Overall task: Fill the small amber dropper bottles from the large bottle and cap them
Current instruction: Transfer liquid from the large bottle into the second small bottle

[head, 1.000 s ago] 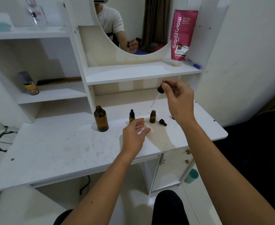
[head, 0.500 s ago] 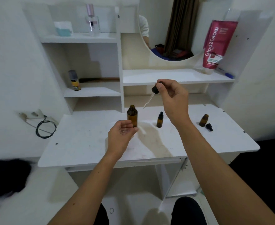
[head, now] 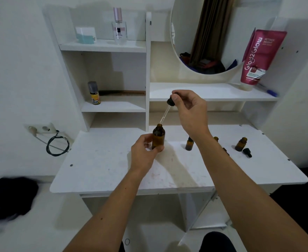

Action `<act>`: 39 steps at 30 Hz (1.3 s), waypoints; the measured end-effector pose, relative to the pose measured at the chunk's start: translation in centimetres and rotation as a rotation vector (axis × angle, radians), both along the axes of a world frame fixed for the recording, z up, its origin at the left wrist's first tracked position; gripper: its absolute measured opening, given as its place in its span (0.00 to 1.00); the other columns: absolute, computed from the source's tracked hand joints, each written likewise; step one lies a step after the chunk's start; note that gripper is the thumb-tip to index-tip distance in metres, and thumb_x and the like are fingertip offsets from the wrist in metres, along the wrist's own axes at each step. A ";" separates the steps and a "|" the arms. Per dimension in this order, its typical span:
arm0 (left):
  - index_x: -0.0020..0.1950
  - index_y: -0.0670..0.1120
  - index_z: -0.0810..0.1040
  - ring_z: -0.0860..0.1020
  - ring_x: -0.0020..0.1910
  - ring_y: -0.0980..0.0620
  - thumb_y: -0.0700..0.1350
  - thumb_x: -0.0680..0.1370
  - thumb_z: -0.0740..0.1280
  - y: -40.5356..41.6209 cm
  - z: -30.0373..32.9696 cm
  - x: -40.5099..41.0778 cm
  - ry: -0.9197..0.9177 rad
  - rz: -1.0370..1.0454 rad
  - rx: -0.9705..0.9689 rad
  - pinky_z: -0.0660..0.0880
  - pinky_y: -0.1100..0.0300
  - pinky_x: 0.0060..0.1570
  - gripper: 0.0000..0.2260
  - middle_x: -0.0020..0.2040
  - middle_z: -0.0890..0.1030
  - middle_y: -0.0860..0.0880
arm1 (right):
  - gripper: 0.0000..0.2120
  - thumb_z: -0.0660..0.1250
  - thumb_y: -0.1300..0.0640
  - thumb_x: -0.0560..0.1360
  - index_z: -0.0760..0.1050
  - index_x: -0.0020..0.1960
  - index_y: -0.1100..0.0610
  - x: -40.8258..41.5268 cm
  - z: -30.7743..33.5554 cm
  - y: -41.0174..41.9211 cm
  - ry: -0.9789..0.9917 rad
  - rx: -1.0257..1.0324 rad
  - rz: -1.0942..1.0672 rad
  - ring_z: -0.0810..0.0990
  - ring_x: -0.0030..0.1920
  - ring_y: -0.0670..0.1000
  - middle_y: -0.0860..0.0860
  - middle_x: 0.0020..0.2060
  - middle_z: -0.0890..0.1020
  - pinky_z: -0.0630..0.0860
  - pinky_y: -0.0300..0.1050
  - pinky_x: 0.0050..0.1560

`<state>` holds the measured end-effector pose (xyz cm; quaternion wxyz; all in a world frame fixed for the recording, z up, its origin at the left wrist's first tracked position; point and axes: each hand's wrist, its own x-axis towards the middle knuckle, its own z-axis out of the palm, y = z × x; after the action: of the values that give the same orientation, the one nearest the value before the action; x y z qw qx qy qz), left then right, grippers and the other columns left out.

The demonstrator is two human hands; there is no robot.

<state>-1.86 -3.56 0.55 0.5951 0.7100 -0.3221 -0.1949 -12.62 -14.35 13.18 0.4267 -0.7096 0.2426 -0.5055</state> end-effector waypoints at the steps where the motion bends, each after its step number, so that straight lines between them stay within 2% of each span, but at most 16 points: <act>1: 0.66 0.48 0.79 0.79 0.62 0.50 0.44 0.73 0.80 -0.1 -0.1 0.0 -0.015 0.000 0.001 0.75 0.53 0.68 0.23 0.61 0.83 0.52 | 0.07 0.71 0.60 0.82 0.84 0.59 0.59 0.1 0.0 0.0 0.008 -0.009 0.004 0.87 0.52 0.42 0.48 0.50 0.87 0.81 0.35 0.58; 9: 0.66 0.49 0.79 0.79 0.60 0.53 0.47 0.74 0.79 -0.3 -0.6 0.3 -0.035 -0.002 0.001 0.75 0.57 0.66 0.22 0.59 0.83 0.55 | 0.08 0.71 0.58 0.82 0.84 0.60 0.57 0.0 -0.5 0.3 0.063 -0.110 -0.014 0.86 0.55 0.49 0.50 0.51 0.87 0.83 0.46 0.62; 16: 0.67 0.49 0.78 0.79 0.59 0.53 0.48 0.74 0.79 -0.4 -0.7 0.3 -0.057 0.005 0.004 0.76 0.58 0.65 0.23 0.59 0.83 0.54 | 0.07 0.71 0.58 0.82 0.84 0.59 0.55 -0.5 -1.2 0.4 0.069 -0.113 -0.031 0.86 0.53 0.45 0.45 0.50 0.87 0.82 0.40 0.60; 21: 0.66 0.48 0.79 0.80 0.59 0.53 0.48 0.73 0.80 -0.4 -0.8 0.4 -0.052 0.009 0.004 0.76 0.56 0.66 0.23 0.59 0.84 0.54 | 0.07 0.72 0.59 0.81 0.84 0.58 0.57 0.6 -2.2 0.6 0.117 -0.094 0.007 0.87 0.53 0.48 0.50 0.50 0.88 0.83 0.44 0.61; 26: 0.65 0.49 0.79 0.80 0.58 0.55 0.47 0.74 0.80 -0.4 -0.8 0.4 -0.048 0.003 -0.003 0.76 0.61 0.64 0.22 0.56 0.83 0.57 | 0.07 0.74 0.57 0.80 0.86 0.57 0.57 1.5 -3.2 0.7 0.228 -0.023 0.017 0.85 0.48 0.39 0.45 0.46 0.87 0.80 0.33 0.55; 29: 0.64 0.51 0.79 0.79 0.56 0.57 0.48 0.74 0.79 -0.4 -0.8 0.3 -0.056 0.002 0.000 0.75 0.65 0.61 0.21 0.55 0.82 0.59 | 0.02 0.75 0.59 0.79 0.86 0.51 0.54 1.8 -3.8 0.7 0.275 0.015 -0.003 0.86 0.47 0.45 0.45 0.43 0.87 0.81 0.38 0.55; 31: 0.65 0.50 0.79 0.80 0.57 0.56 0.48 0.74 0.79 -0.5 -0.8 0.3 -0.055 0.003 0.004 0.74 0.66 0.60 0.21 0.56 0.82 0.58 | 0.02 0.75 0.60 0.79 0.87 0.49 0.54 1.9 -4.1 0.8 0.281 0.019 -0.025 0.86 0.47 0.49 0.47 0.43 0.87 0.82 0.41 0.55; 33: 0.66 0.49 0.78 0.79 0.57 0.55 0.47 0.74 0.79 -0.5 -0.8 0.3 -0.053 0.006 0.012 0.74 0.66 0.60 0.22 0.57 0.82 0.57 | 0.02 0.75 0.59 0.79 0.87 0.50 0.55 1.9 -4.2 0.8 0.284 0.024 -0.032 0.86 0.47 0.47 0.47 0.43 0.88 0.81 0.38 0.54; 36: 0.66 0.49 0.78 0.80 0.58 0.54 0.47 0.74 0.79 -0.6 -0.8 0.3 -0.054 0.014 0.015 0.76 0.60 0.63 0.22 0.58 0.83 0.55 | 0.05 0.73 0.57 0.80 0.87 0.55 0.55 1.6 -4.0 0.6 0.302 0.029 -0.006 0.85 0.47 0.43 0.46 0.45 0.88 0.80 0.33 0.53; 39: 0.66 0.49 0.78 0.80 0.59 0.53 0.47 0.74 0.79 -0.6 -0.7 0.3 -0.050 0.015 0.015 0.76 0.58 0.65 0.22 0.59 0.83 0.55 | 0.07 0.72 0.57 0.81 0.86 0.58 0.56 1.6 -3.9 0.6 0.333 0.005 0.016 0.86 0.50 0.46 0.47 0.48 0.88 0.81 0.37 0.56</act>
<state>-1.60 -4.13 -0.19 0.5830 0.7214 -0.3303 -0.1750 -10.97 -13.80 9.28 0.3863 -0.7843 0.3056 -0.3771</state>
